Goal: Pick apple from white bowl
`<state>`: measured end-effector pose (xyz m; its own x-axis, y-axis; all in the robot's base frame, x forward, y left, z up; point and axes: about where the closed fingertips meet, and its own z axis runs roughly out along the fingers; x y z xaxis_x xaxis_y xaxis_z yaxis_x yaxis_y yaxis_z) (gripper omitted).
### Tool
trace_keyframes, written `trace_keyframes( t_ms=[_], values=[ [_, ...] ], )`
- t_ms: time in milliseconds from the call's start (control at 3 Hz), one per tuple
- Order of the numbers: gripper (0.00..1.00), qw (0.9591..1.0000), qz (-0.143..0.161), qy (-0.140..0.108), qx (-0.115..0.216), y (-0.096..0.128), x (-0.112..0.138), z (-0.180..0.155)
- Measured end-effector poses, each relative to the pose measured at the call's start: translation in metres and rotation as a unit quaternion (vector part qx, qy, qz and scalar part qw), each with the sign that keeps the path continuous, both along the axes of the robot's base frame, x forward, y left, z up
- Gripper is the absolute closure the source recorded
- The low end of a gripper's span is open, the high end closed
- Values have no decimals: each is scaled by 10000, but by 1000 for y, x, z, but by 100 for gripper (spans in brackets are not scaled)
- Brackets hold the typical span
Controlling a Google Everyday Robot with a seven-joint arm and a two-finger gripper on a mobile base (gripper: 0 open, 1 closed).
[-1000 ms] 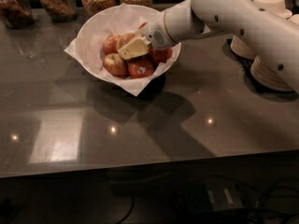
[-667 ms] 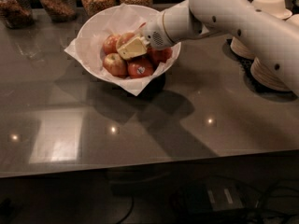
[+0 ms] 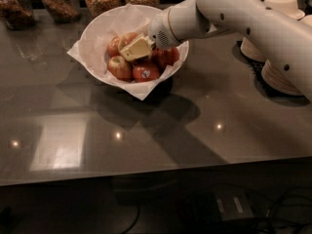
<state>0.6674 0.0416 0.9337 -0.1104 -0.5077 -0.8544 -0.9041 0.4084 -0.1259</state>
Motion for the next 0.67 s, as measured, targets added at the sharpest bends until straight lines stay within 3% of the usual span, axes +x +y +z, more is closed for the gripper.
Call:
trace_keyframes(
  t_ms=[667],
  values=[
    [100, 9967, 589, -541, 156, -5, -13, 57]
  ],
)
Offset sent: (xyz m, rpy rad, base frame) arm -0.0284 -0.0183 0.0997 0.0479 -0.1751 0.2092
